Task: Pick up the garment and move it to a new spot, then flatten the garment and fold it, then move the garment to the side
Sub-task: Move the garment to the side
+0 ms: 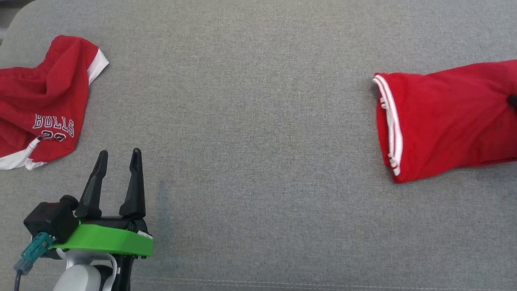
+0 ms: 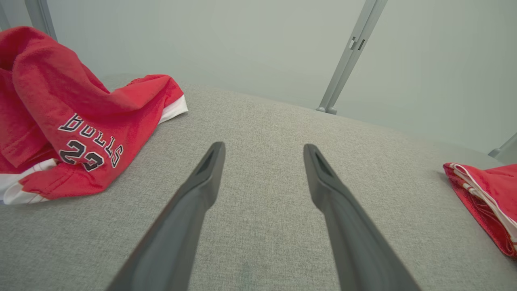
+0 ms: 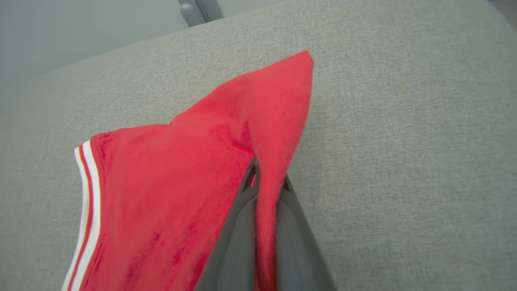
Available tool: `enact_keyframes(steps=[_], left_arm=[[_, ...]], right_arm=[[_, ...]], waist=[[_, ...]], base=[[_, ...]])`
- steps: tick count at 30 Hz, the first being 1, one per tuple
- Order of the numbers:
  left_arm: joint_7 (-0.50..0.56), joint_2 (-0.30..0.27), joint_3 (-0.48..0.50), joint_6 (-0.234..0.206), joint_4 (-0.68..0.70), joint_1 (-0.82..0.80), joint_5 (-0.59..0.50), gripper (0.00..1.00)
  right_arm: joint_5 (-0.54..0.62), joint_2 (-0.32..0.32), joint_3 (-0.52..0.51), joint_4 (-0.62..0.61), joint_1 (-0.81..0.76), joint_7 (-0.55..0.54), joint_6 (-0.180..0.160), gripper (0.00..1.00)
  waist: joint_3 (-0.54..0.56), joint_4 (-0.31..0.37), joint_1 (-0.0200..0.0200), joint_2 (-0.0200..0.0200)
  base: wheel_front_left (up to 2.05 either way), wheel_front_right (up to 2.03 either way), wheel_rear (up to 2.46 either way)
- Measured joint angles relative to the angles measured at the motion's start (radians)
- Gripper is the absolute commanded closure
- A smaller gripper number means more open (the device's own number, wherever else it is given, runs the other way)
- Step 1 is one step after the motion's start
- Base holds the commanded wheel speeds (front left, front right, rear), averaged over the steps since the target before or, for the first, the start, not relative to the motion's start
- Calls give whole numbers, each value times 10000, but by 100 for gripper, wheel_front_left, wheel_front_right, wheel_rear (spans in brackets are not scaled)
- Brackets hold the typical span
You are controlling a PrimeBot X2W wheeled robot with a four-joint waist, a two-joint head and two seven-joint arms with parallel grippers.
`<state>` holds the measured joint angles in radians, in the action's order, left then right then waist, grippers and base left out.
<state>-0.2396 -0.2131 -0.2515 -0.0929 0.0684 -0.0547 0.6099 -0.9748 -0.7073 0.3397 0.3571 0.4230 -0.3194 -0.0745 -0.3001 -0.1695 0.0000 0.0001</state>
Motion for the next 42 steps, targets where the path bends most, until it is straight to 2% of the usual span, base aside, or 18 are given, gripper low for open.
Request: enact_keyframes(steps=[5,7,10,22,24,25,26,33,37,42], left_arm=[[63,-50,-63,0,46,-37,-71,0],[111,-105,-61,0,61,-85,-71,0],[117,-171,-27,0,75,-112,-71,0],[274,-169,-21,0,40,-486,-71,0],[274,-173,38,0,8,-482,-71,0],[274,-176,94,0,4,-479,-71,0],[274,-186,140,0,-6,-479,-71,0],[276,-180,142,0,-27,-478,-71,0],[274,-178,151,-2,-81,-477,-71,0],[259,-180,268,-12,-261,-460,-71,0]], right_arm=[[750,-1227,-127,543,241,-268,-247,100],[871,-1501,-282,777,277,-293,-305,100],[796,-1473,-621,995,480,-288,-389,100],[1720,-1923,-650,2077,612,-75,-458,98],[1906,-1921,-673,2217,633,136,-495,64],[1996,-1910,-673,2265,651,201,-495,28],[2088,-1887,-669,2311,662,270,-495,0],[2614,-1643,-696,3074,641,564,-495,0],[2780,-1526,-1085,3680,625,892,-499,0],[2961,-1064,-1321,3626,633,1856,-504,0]], waist=[[-242,38,0,0],[-333,30,0,0],[-457,-4,0,0],[-619,-312,0,0],[-561,-316,0,0],[-531,-310,0,0],[-505,-299,0,0],[-370,-227,0,0],[-265,-151,0,0],[-79,-1,0,0]], base=[[0,0,0],[0,0,0],[0,0,0],[0,0,0],[0,0,0],[0,0,0],[0,0,0],[0,0,0],[0,0,0],[0,0,0]])
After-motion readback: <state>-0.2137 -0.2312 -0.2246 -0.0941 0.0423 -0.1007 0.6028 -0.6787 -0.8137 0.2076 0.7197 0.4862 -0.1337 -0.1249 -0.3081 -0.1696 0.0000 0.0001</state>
